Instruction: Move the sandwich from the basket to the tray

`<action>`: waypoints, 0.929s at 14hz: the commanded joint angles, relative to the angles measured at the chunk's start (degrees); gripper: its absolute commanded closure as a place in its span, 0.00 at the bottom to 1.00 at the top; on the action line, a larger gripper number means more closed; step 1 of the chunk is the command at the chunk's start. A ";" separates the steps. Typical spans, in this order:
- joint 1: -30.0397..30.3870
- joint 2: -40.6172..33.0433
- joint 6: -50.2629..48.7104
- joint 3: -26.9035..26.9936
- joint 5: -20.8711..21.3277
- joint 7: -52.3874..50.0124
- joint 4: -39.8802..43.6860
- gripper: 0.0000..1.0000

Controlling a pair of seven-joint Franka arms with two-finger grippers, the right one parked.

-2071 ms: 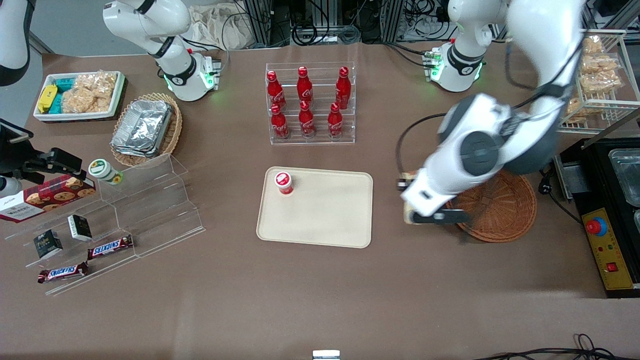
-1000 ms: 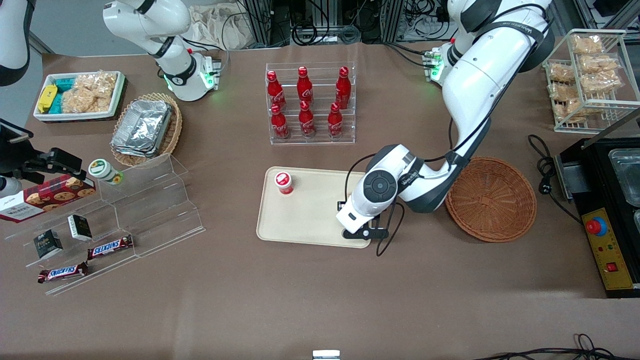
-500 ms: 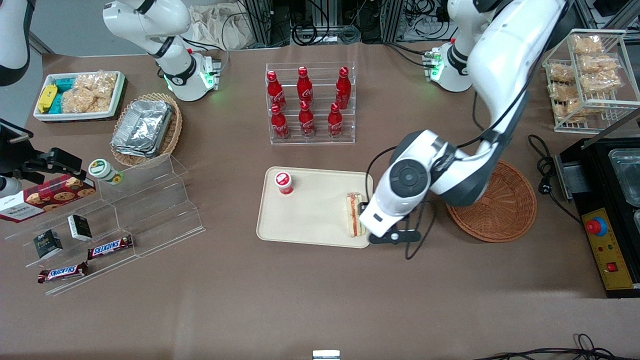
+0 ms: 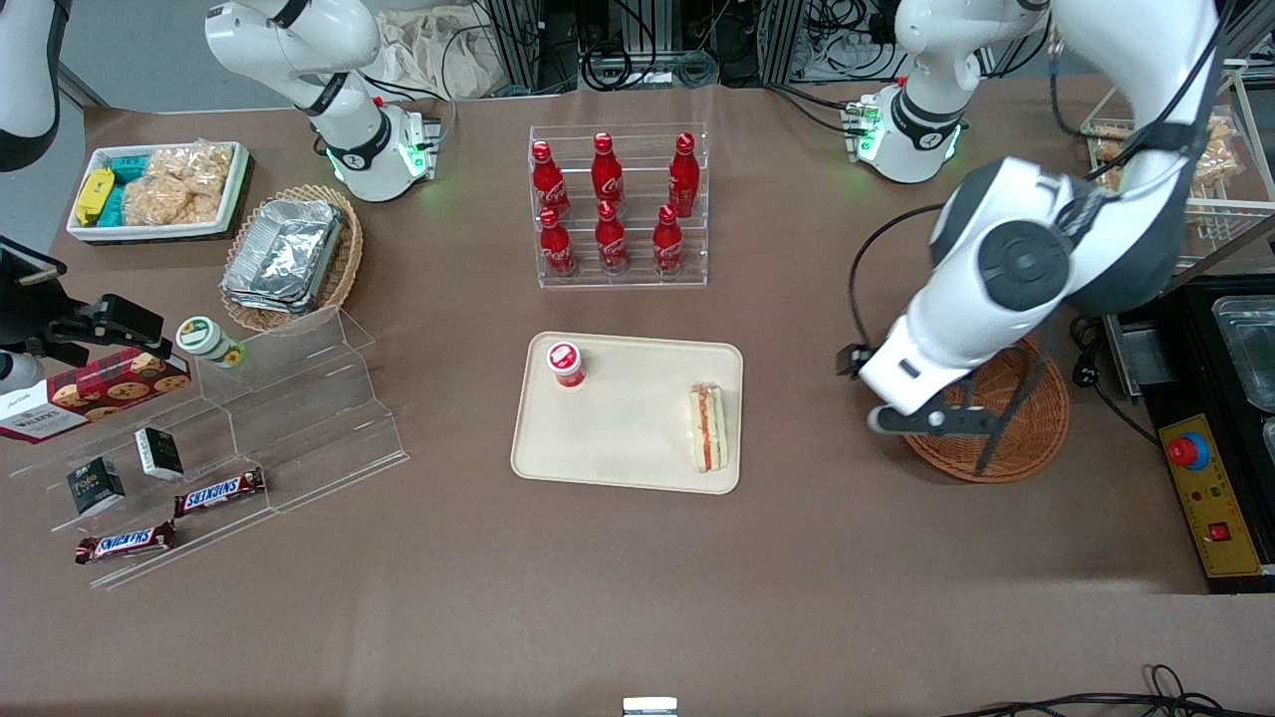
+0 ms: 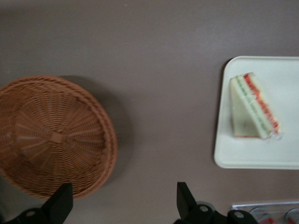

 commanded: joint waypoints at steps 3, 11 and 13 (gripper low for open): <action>5.96 -6.60 -4.00 -0.06 -2.46 10.40 -0.96 0.00; 7.54 -7.38 -10.69 0.56 -2.46 11.11 3.46 0.00; 5.98 -9.39 -10.96 4.14 -2.64 14.17 1.97 0.00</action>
